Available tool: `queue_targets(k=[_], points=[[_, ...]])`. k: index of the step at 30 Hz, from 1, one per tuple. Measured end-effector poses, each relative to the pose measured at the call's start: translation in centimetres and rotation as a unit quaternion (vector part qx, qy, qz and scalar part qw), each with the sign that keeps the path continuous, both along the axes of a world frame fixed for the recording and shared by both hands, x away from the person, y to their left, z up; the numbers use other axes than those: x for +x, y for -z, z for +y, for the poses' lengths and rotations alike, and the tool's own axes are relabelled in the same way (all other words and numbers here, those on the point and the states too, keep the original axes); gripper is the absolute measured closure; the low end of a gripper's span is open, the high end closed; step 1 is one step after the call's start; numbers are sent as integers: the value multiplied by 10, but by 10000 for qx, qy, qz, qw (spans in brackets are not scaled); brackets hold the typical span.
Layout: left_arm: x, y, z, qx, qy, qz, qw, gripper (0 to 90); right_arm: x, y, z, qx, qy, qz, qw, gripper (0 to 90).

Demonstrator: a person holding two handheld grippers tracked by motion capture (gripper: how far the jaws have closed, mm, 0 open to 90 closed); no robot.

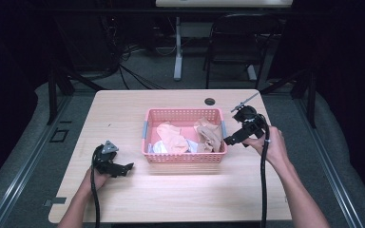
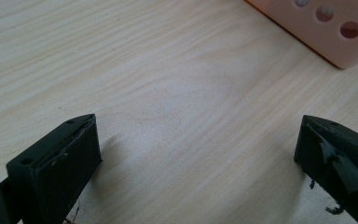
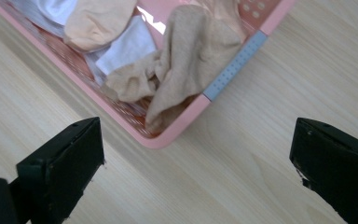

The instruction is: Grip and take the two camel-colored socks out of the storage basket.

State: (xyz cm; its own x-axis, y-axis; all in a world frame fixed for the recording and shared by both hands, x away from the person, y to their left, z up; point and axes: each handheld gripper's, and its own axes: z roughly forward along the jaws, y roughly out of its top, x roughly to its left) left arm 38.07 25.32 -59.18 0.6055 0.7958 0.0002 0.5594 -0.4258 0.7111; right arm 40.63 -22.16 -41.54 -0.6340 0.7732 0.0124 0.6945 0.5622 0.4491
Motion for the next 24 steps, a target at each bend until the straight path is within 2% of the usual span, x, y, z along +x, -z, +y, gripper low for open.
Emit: queue_targets(k=[3,12,15,17,18,19,20,21,22,24], points=[[0,0,0,4,-17,2,10000,0,6,-5,14,37,-125,-12,9999,41],[0,0,0,6,-6,7,10000,0,17,-1,41,13,-368,163,9992,95],[0,0,0,-1,-7,5,10000,0,23,5,48,29,-427,220,9988,167],[0,0,0,-4,4,3,10000,0,27,10,54,-42,-435,222,9988,276],[0,0,0,-2,2,1,10000,0,29,13,56,-37,-381,203,9991,305],[0,0,0,9,-3,0,10000,0,35,19,58,-71,-341,275,9990,381],[0,0,0,9,-3,0,10000,0,35,19,58,-71,-341,275,9990,381],[-1,0,0,2,-10,1,10000,0,40,27,59,-141,-223,354,9990,457],[-1,0,0,2,-10,1,10000,0,40,27,59,-141,-223,354,9990,457],[-1,0,0,2,-9,2,10000,0,45,36,61,-240,-133,398,9988,526]])
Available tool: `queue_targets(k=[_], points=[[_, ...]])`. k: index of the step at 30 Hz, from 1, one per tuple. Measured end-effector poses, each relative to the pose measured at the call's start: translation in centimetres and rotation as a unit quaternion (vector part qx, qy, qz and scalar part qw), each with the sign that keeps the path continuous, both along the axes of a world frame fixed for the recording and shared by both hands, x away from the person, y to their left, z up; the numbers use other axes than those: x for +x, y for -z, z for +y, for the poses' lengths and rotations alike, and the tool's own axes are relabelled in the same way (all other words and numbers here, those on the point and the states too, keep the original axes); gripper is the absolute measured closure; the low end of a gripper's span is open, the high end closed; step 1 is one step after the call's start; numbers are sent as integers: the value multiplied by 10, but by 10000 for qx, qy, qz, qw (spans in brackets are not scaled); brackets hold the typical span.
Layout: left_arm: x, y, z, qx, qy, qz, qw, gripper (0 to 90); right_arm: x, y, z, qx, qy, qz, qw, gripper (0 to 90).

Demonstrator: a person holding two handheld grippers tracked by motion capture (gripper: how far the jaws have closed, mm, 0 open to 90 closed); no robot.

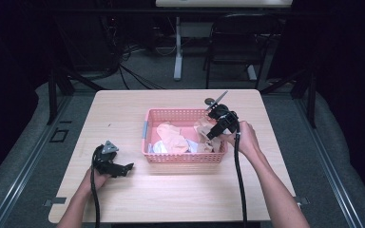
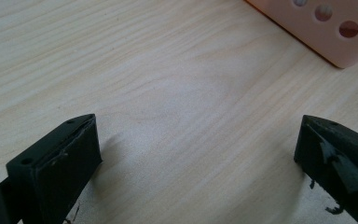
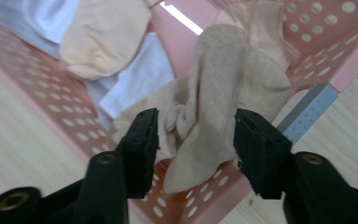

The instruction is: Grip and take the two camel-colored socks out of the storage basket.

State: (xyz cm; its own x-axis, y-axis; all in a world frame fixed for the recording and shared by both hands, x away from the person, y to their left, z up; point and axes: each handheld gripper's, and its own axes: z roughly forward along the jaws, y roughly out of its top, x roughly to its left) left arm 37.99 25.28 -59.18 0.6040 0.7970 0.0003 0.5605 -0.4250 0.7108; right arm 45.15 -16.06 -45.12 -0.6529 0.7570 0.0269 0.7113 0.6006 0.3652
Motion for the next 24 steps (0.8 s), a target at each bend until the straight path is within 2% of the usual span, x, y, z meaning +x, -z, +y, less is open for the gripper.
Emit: queue_targets(k=[4,5,7,10,11,21,24], points=[[0,0,0,-3,0,1,10000,0,6,11,-1,68,167,27,9998,589],[0,0,0,-3,6,5,10000,0,7,12,-1,-34,183,39,9998,598],[0,0,0,-1,8,4,10000,0,9,16,0,-81,202,54,9997,608],[0,0,0,-4,5,1,10000,0,9,23,1,-53,256,89,9996,623],[0,0,0,-4,5,2,10000,0,9,29,2,-174,270,112,9994,626],[0,0,0,-4,8,4,10000,0,10,40,3,-294,369,159,9988,672],[0,0,0,1,14,3,10000,0,8,43,4,-251,378,136,9989,733]])
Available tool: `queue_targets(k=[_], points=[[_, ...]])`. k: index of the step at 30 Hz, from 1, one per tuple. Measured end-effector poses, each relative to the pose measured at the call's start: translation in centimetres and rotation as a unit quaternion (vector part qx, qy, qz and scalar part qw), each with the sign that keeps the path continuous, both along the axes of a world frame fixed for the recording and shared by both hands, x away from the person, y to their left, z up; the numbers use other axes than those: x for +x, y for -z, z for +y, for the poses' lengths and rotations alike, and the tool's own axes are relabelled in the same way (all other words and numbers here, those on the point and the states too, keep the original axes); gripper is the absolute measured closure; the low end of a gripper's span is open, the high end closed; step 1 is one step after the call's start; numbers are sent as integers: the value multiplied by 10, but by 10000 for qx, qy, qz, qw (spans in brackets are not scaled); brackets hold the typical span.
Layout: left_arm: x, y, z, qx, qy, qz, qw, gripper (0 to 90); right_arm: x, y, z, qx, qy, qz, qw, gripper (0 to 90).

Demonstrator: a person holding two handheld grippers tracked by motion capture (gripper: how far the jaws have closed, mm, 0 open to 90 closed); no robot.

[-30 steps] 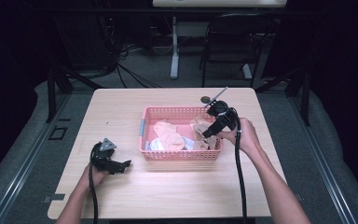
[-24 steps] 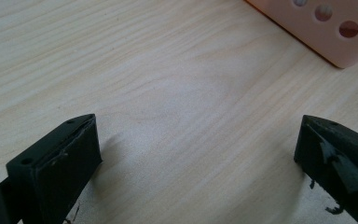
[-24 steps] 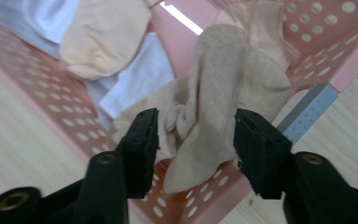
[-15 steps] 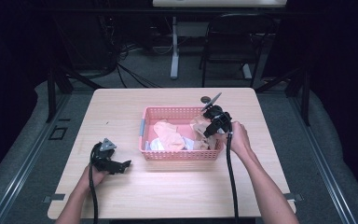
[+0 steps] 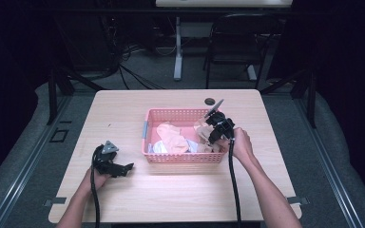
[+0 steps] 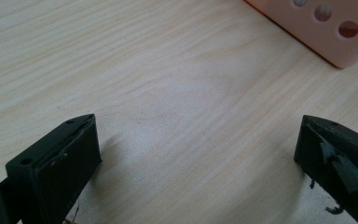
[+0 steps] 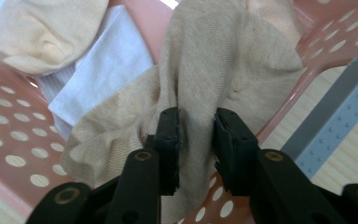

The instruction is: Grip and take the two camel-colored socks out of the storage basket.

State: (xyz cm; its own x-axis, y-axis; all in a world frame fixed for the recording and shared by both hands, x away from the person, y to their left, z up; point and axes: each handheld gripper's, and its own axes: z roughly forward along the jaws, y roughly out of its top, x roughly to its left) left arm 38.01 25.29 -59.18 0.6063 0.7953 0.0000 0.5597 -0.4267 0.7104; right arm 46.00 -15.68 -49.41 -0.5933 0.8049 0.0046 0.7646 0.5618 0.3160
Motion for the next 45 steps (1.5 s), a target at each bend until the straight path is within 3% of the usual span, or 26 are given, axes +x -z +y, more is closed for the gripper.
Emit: queue_targets(k=[3,10,15,18,23,29,35,41,45], points=[[0,0,0,-4,0,-2,10000,0,0,3,-1,-88,-41,87,9999,817],[0,0,0,3,12,-7,10000,0,-3,-6,-4,42,-102,50,9999,853],[0,0,0,2,10,-8,10000,0,-7,-19,-7,214,-78,-98,9997,858],[1,0,0,12,29,-20,10000,0,-6,-29,-8,115,-155,-157,9997,860],[0,0,0,2,5,-7,10000,0,-7,-50,-9,243,-110,-267,9993,860],[0,0,-1,-5,-14,-4,10000,0,-11,-64,-8,143,-221,-278,9993,859],[0,0,0,-3,-12,-4,10000,0,-14,-80,-10,218,-206,-415,9987,860],[0,0,-1,-4,-12,-4,10000,0,-18,-97,-16,403,-294,-406,9979,860],[0,0,-1,-4,-20,-5,10000,0,-19,-105,-15,392,-311,-376,9980,860]])
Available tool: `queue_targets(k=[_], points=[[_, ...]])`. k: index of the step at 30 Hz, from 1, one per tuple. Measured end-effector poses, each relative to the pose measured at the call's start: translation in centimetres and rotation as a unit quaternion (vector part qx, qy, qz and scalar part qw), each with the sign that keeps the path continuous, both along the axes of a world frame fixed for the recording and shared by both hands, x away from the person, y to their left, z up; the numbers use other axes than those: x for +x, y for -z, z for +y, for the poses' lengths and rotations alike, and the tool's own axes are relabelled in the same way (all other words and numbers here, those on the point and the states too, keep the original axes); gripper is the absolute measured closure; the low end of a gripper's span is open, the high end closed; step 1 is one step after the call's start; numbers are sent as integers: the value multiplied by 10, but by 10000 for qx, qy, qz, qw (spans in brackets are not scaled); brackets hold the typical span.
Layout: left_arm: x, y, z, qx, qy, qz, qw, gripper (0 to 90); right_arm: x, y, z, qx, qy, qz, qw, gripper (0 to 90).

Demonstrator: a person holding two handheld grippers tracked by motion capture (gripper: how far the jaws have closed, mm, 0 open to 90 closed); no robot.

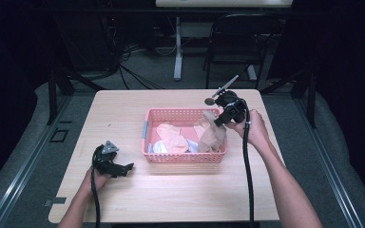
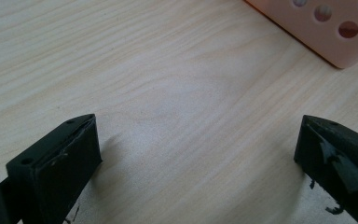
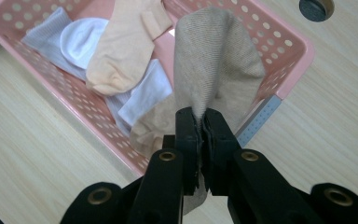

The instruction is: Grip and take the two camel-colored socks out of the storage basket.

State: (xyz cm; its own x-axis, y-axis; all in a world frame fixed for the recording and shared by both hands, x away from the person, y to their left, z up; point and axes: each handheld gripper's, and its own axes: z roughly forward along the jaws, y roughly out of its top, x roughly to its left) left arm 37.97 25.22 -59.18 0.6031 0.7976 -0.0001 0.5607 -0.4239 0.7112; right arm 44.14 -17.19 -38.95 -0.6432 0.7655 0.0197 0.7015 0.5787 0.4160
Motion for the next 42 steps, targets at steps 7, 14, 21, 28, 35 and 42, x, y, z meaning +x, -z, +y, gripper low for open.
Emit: queue_targets(k=[7,14,21,28,35,42], points=[[0,0,0,-1,6,1,10000,0,-5,-7,1,-1,-65,-58,10000,859],[0,0,0,-2,4,0,10000,0,-8,-18,-7,-25,-29,-107,9999,859],[0,0,0,3,-15,0,10000,0,-13,-26,-16,20,-26,-156,9999,859],[0,0,0,3,-28,5,10000,0,-20,-29,-31,28,57,-206,9998,859],[0,0,0,3,-10,1,10000,0,-25,-30,-52,26,194,-208,9996,858],[0,0,0,-2,-11,0,10000,0,-35,-27,-78,224,365,-247,9988,860]])
